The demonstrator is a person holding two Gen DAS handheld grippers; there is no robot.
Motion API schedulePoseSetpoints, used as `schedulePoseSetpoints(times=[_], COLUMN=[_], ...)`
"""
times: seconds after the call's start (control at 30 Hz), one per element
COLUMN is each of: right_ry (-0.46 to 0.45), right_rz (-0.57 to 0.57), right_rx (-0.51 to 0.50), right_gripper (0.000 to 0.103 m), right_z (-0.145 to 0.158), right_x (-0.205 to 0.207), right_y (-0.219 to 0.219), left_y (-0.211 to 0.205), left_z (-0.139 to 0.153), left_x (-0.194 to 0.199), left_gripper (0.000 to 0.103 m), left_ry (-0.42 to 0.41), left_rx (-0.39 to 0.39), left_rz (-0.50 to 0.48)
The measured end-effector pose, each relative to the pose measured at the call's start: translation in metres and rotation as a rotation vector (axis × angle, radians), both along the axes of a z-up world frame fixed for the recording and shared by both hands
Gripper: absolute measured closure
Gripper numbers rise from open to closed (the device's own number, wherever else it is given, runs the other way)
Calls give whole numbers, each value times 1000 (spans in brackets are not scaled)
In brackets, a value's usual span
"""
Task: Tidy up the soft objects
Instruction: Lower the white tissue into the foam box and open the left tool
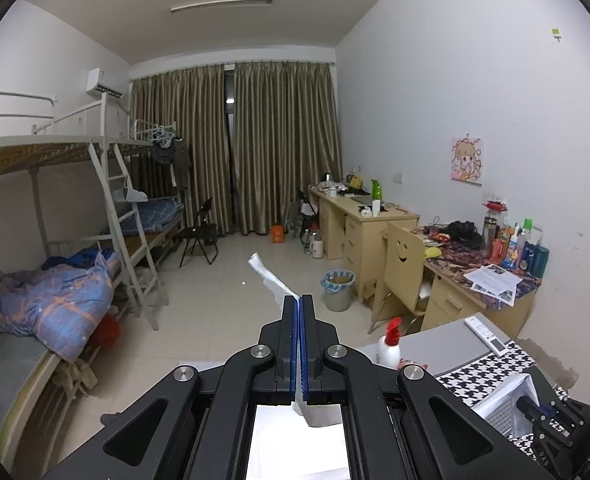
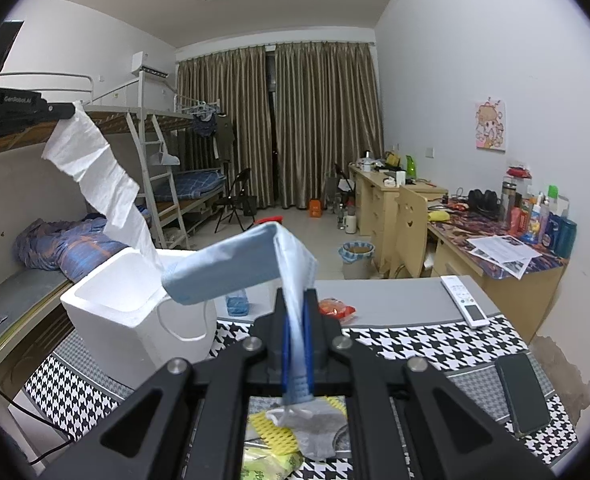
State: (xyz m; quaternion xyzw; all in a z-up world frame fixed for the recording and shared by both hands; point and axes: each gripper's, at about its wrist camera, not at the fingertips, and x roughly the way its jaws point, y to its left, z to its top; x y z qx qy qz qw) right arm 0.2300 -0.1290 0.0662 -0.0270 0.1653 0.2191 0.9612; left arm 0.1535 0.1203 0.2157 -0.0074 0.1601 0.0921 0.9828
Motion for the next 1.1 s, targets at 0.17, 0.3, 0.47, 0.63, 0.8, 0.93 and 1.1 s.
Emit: schedulePoseSetpoints(times=[0.17,0.3,0.47,0.63,0.8,0.93,1.1], right_ry=[2,4,4,7,8,15,21], right_rz=[12,18,22,25,22,19,21], right_rx=[1,-4,-14,-18,-22,-25,-31], right_gripper=[94,94,94,94,94,94,94], right_z=[0,-1,-2,-3,-4,-6,-8], right_x=[1,2,2,0,0,2,2], right_y=[3,4,7,10,11,12,15], left_y=[3,4,5,5,6,7,10], left_z=[-3,-11,-27,-44,-57,-70,-81], left_x=[-4,-2,4,12,21,27,34], left_gripper=[102,102,102,102,102,102,102], left_ry=[7,26,70,120,162,198,222], left_rx=[0,-2,0,-4,-9,-8,-16], left_rz=[8,8,4,-6,-12,-17,-14])
